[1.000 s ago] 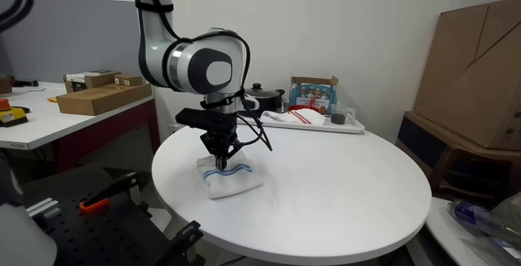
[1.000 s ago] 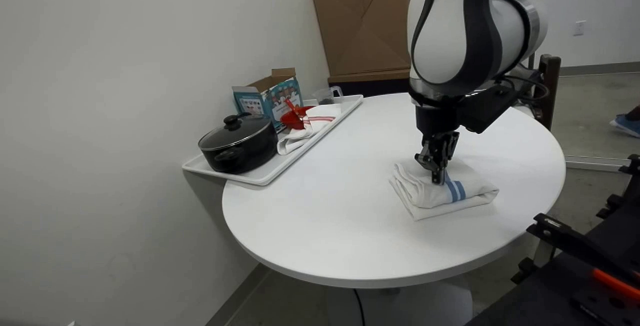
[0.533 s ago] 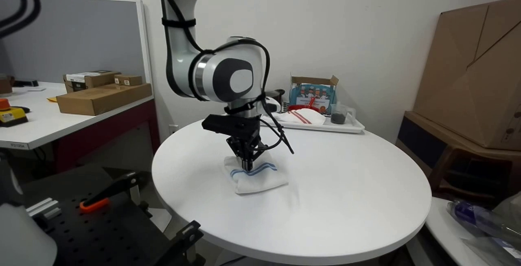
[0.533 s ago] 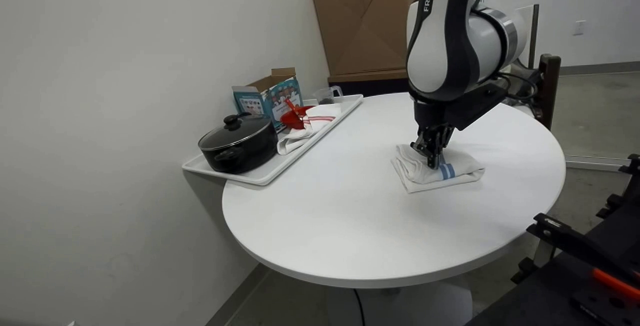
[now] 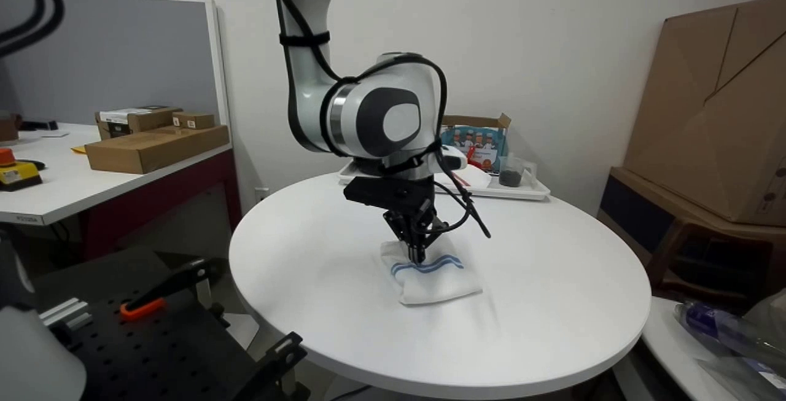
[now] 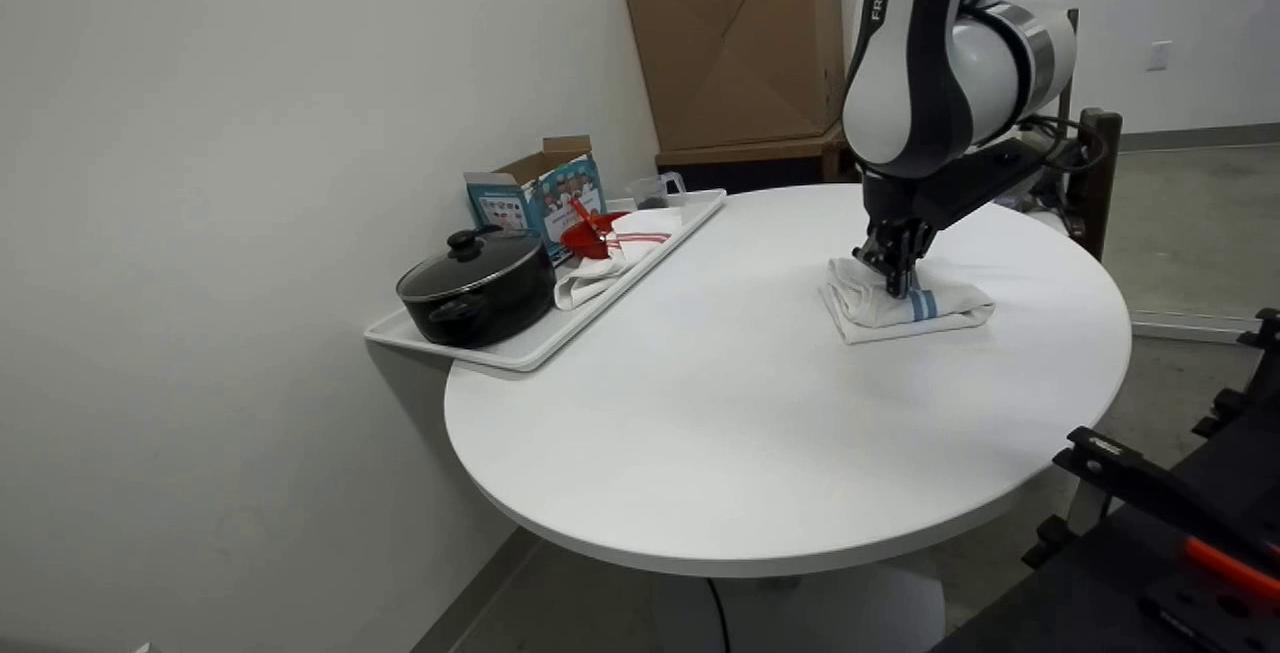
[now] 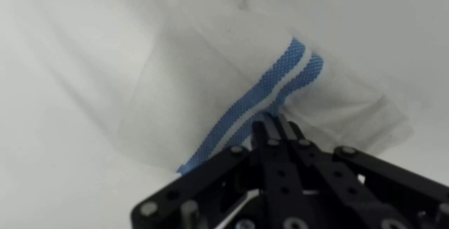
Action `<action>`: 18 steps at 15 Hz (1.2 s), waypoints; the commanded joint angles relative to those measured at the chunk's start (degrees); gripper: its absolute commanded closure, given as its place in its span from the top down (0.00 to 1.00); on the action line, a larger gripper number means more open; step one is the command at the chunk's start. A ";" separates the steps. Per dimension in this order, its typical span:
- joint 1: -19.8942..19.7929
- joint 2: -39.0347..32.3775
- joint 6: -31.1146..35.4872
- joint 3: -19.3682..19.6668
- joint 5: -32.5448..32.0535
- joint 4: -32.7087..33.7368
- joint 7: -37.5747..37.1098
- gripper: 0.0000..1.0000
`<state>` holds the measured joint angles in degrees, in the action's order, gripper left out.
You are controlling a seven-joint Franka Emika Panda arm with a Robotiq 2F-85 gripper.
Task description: Use the white and blue cloth to wipe the table
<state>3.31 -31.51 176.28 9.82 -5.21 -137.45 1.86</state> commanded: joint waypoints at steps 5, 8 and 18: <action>-9.14 6.53 -0.59 4.04 -0.86 -2.54 3.26 0.00; -13.42 8.57 -1.55 2.25 -0.62 -5.38 5.57 0.00; -22.22 16.46 -2.45 -22.56 5.01 -23.96 12.20 0.00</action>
<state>-16.21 -19.30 173.96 -4.36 -3.81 -155.46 10.99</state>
